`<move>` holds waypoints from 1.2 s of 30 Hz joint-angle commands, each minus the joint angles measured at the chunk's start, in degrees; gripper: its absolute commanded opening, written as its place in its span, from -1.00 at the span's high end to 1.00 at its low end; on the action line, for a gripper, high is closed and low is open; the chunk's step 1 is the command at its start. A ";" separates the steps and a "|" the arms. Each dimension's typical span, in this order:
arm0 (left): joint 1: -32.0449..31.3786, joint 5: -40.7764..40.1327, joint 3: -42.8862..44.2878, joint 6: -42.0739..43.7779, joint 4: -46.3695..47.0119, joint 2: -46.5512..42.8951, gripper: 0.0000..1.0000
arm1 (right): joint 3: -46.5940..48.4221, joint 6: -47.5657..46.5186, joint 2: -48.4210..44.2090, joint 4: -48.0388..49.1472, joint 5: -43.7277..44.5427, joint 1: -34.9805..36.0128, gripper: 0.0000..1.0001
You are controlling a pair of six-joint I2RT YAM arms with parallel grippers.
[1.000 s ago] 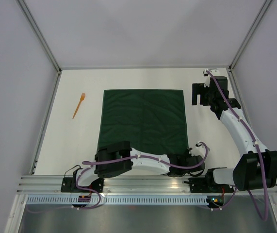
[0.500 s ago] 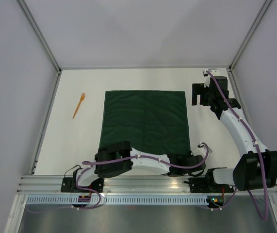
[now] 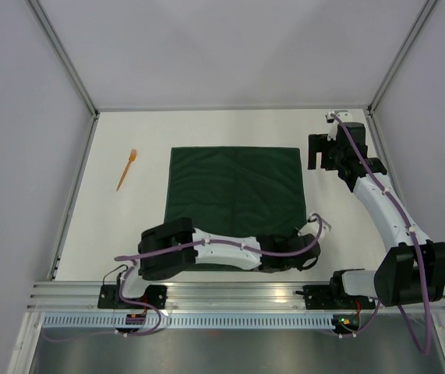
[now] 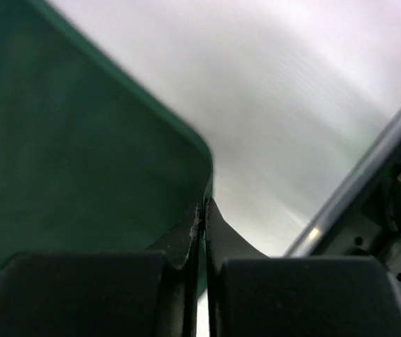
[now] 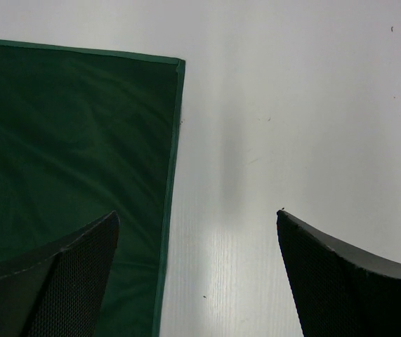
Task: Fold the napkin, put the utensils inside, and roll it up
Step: Fold the napkin at the center of the board.
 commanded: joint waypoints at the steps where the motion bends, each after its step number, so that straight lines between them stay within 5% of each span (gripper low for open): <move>1: 6.12 -0.98 -3.58 -4.66 1.72 -8.26 0.95 | 1.22 -0.03 -0.40 -1.74 0.20 -0.18 -0.96; 17: 35.92 9.30 -20.38 -10.12 0.05 -24.44 0.95 | 1.04 -0.12 -0.58 -1.92 -0.94 -0.18 -0.95; 25: 49.19 12.73 -20.03 -9.33 -2.59 -25.76 0.95 | 0.78 -0.12 -0.76 -2.09 -1.73 -0.18 -0.95; 36: 59.13 16.77 -13.18 -7.31 -5.05 -21.20 0.95 | 0.51 -0.21 -1.02 -2.09 -1.91 -0.18 -0.94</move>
